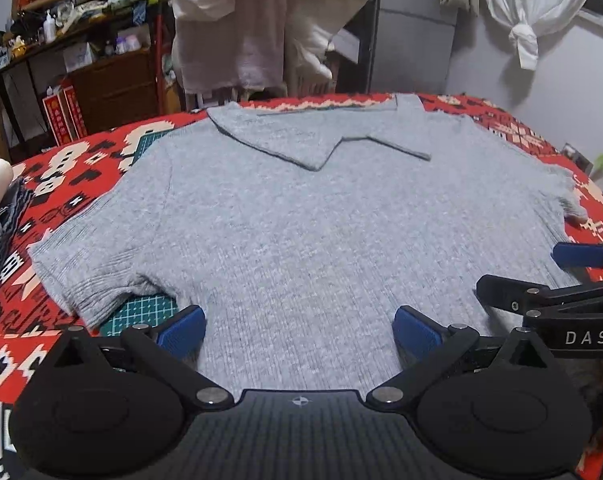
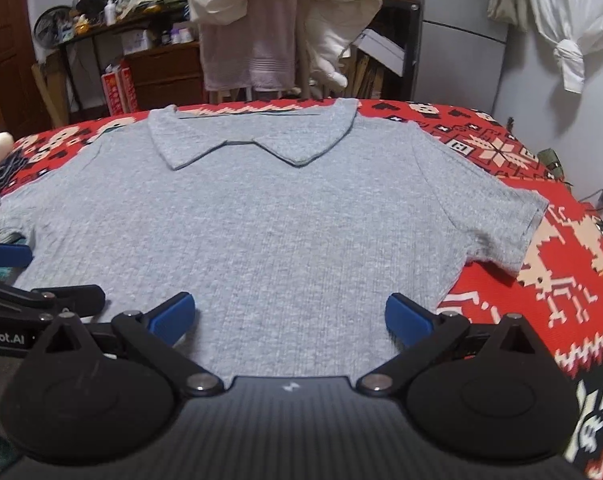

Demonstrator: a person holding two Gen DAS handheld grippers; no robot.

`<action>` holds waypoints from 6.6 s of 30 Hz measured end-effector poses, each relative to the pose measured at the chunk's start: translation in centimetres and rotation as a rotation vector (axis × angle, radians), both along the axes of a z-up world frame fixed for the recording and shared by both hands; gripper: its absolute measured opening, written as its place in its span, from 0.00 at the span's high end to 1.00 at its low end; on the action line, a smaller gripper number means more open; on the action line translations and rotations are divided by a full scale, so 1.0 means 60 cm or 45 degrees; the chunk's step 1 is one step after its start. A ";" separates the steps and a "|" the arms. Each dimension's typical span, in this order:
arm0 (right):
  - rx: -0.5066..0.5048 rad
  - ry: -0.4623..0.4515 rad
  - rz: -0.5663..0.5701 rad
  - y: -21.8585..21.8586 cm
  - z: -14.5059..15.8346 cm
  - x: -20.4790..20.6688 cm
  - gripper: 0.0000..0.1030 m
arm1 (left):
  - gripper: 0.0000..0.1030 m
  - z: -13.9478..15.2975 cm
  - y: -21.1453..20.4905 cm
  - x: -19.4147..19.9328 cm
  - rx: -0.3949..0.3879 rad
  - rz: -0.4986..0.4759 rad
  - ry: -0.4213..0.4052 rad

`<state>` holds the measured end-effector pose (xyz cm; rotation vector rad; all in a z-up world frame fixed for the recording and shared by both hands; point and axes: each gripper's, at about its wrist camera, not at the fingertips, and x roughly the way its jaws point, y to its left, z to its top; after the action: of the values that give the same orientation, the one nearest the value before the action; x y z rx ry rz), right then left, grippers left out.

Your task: Fold clothes

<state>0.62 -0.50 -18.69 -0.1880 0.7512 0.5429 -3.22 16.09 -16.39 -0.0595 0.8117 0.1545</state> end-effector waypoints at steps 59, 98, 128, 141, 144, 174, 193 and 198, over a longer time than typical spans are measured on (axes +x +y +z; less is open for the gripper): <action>0.223 0.476 -0.409 -0.240 0.115 -0.077 0.70 | 0.97 0.036 0.099 -0.179 -0.601 0.190 0.229; 0.319 0.642 -0.319 -0.170 0.034 -0.017 0.89 | 0.98 0.040 0.113 -0.196 -0.563 0.248 0.234; 0.462 0.472 -0.266 -0.189 0.103 -0.060 0.83 | 0.97 0.018 0.119 -0.189 -0.658 0.249 0.247; 0.546 0.792 -0.390 -0.174 0.029 -0.026 0.84 | 0.98 0.020 0.115 -0.189 -0.657 0.245 0.247; 0.598 0.826 -0.419 -0.182 0.021 -0.028 0.84 | 0.98 0.018 0.117 -0.189 -0.665 0.249 0.250; 0.304 0.593 -0.614 -0.271 0.069 -0.031 0.98 | 0.97 0.017 0.125 -0.189 -0.667 0.277 0.253; 0.143 0.525 -0.694 -0.307 0.044 -0.006 0.98 | 0.98 0.026 0.135 -0.205 -0.606 0.336 0.318; 0.138 0.511 -0.675 -0.307 0.053 -0.020 0.98 | 0.98 0.038 0.139 -0.219 -0.624 0.320 0.296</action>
<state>-0.60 -18.89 -15.50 0.2270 1.1118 0.1109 -16.33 24.41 -14.09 -0.6170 1.0591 0.1991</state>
